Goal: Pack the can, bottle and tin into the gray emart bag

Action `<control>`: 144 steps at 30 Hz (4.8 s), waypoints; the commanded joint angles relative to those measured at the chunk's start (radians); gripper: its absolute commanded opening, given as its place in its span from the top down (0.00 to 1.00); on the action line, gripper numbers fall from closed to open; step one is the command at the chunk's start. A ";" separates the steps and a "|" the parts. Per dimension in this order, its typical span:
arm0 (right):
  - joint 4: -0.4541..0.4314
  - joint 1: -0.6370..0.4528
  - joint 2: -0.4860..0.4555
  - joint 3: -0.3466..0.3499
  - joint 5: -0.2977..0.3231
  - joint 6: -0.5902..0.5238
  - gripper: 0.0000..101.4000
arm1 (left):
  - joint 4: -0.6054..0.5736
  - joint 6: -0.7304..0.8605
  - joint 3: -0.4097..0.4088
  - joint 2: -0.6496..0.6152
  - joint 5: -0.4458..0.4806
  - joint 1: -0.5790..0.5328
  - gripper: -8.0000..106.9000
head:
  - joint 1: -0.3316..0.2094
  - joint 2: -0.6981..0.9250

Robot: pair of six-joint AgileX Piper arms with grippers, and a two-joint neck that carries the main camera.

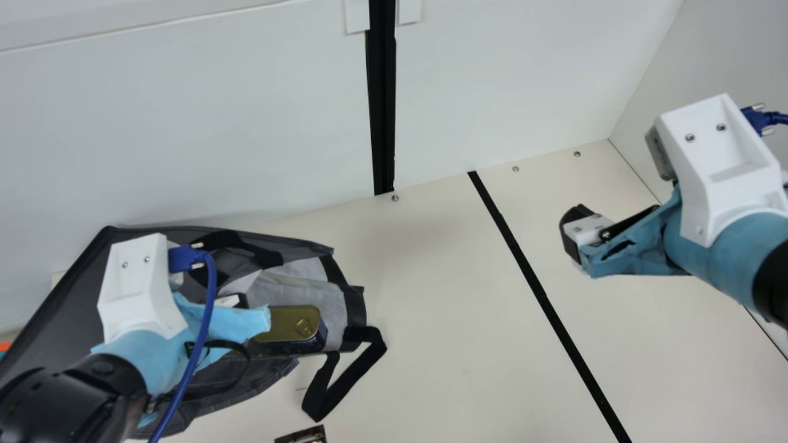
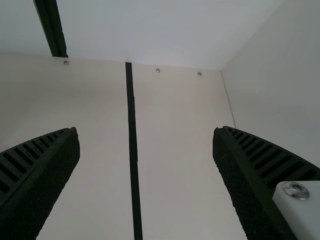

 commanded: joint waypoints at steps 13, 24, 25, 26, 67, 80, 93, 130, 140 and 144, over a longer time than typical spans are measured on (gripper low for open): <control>0.071 0.003 0.058 0.034 -0.051 -0.017 0.10 | 0.000 0.000 0.000 0.000 0.000 0.000 0.84 | -0.023 -0.001; 0.164 -0.019 0.095 0.071 -0.094 -0.065 0.10 | 0.000 0.000 0.000 0.000 0.000 0.000 0.84 | -0.023 -0.001; 0.172 -0.022 0.099 0.074 -0.098 -0.072 0.10 | 0.000 0.000 0.000 0.000 0.000 0.000 0.84 | -0.023 -0.001; 0.180 -0.024 0.102 0.078 -0.102 -0.077 0.10 | 0.000 0.000 0.000 0.000 0.000 0.000 0.84 | -0.023 -0.001; 0.650 -0.102 0.219 0.280 -0.279 -0.474 0.10 | 0.000 0.000 0.000 0.000 0.000 0.000 0.84 | -0.023 -0.001; 0.800 -0.135 0.266 0.337 -0.297 -0.630 0.10 | 0.000 0.000 0.000 0.000 0.000 0.000 0.84 | -0.023 -0.001; 0.899 -0.127 0.320 0.379 -0.311 -0.725 0.10 | 0.000 0.000 0.000 0.000 0.000 0.000 0.84 | -0.023 -0.001; 1.071 0.010 0.518 0.426 -0.400 -0.857 0.10 | 0.000 0.000 0.000 0.000 0.000 0.000 0.84 | -0.023 -0.001; 1.115 0.050 0.590 0.391 -0.424 -0.879 0.10 | 0.000 0.000 0.000 0.000 0.000 0.000 0.84 | -0.023 -0.001; 1.128 0.068 0.619 0.378 -0.436 -0.883 0.10 | 0.000 0.000 0.000 0.000 0.000 0.000 0.84 | -0.023 -0.001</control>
